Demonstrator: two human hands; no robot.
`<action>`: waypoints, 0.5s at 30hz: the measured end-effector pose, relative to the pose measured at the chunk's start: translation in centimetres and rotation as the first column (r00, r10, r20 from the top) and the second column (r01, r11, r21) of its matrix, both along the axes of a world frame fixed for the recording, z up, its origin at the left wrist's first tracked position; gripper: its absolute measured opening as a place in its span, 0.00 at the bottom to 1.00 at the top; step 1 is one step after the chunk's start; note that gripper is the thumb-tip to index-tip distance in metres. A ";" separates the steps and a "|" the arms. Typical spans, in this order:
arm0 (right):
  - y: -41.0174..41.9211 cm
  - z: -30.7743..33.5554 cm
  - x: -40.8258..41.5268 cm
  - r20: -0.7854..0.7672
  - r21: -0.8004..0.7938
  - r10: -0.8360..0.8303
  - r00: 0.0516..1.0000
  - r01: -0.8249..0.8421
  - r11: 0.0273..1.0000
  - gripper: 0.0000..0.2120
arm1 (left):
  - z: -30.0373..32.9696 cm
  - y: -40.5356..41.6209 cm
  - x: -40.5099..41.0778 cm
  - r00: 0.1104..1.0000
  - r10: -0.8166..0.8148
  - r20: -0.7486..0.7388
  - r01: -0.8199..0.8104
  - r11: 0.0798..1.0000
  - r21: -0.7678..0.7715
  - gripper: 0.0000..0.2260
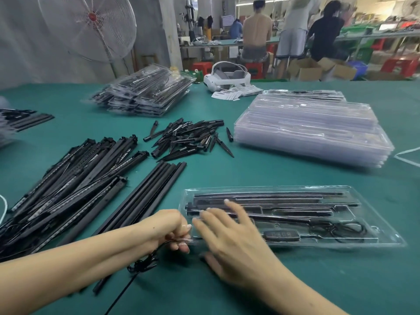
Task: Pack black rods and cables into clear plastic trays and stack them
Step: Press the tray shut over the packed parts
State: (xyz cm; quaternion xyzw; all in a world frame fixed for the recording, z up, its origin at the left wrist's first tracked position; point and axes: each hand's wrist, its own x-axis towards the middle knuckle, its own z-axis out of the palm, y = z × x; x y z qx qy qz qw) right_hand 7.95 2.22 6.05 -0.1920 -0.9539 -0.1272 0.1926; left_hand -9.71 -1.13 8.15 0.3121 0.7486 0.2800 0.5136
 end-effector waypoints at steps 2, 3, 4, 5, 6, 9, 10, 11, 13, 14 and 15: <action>-0.3 -0.1 -1.9 -0.014 0.015 0.036 0.999 -0.036 0.999 0.12 | 0.3 -0.2 0.1 0.996 -0.014 0.084 0.016 1.000 -0.017 0.14; -0.2 -0.1 -2.6 -0.026 0.018 0.054 0.998 -0.054 0.998 0.09 | 0.5 -0.3 0.0 0.991 -0.017 0.136 0.021 1.000 -0.023 0.14; -0.2 0.0 -3.1 -0.037 0.018 0.067 0.997 -0.067 0.998 0.07 | 0.8 -0.5 -0.2 0.980 -0.020 0.198 0.025 0.999 -0.022 0.16; -0.1 0.1 -3.4 -0.043 0.019 0.073 0.996 -0.072 0.997 0.07 | 1.0 -0.6 -0.4 0.965 -0.022 0.261 0.025 1.000 -0.010 0.18; 0.1 0.2 -3.6 -0.044 0.016 0.074 0.996 -0.073 0.997 0.07 | 1.1 -0.8 -0.8 0.947 -0.016 0.321 0.015 1.000 0.005 0.21; 0.3 0.3 -3.7 -0.015 -0.038 0.059 0.998 -0.059 0.998 0.10 | 1.5 -1.5 -1.7 0.851 0.084 0.519 -0.083 0.996 -0.025 0.15; 0.3 0.3 -3.6 -0.013 -0.064 0.049 0.999 -0.050 0.997 0.11 | 1.6 -1.7 -2.0 0.824 0.104 0.556 -0.100 0.994 -0.038 0.12; 0.3 0.3 -3.5 -0.020 -0.087 0.043 0.999 -0.045 0.995 0.12 | 1.5 -1.9 -2.3 0.811 0.114 0.574 -0.107 0.993 -0.045 0.11; 0.2 0.2 -3.5 -0.037 -0.121 0.059 0.998 -0.063 0.991 0.12 | 1.2 -2.1 -2.7 0.818 0.129 0.560 -0.118 0.991 -0.056 0.10; 0.1 0.2 -3.4 -0.040 -0.126 0.076 0.996 -0.080 0.989 0.11 | 1.0 -2.1 -2.7 0.822 0.139 0.553 -0.123 0.990 -0.065 0.09; 0.0 0.1 -3.4 -0.037 -0.123 0.089 0.995 -0.093 0.988 0.10 | 0.9 -2.1 -2.8 0.820 0.153 0.552 -0.131 0.988 -0.078 0.08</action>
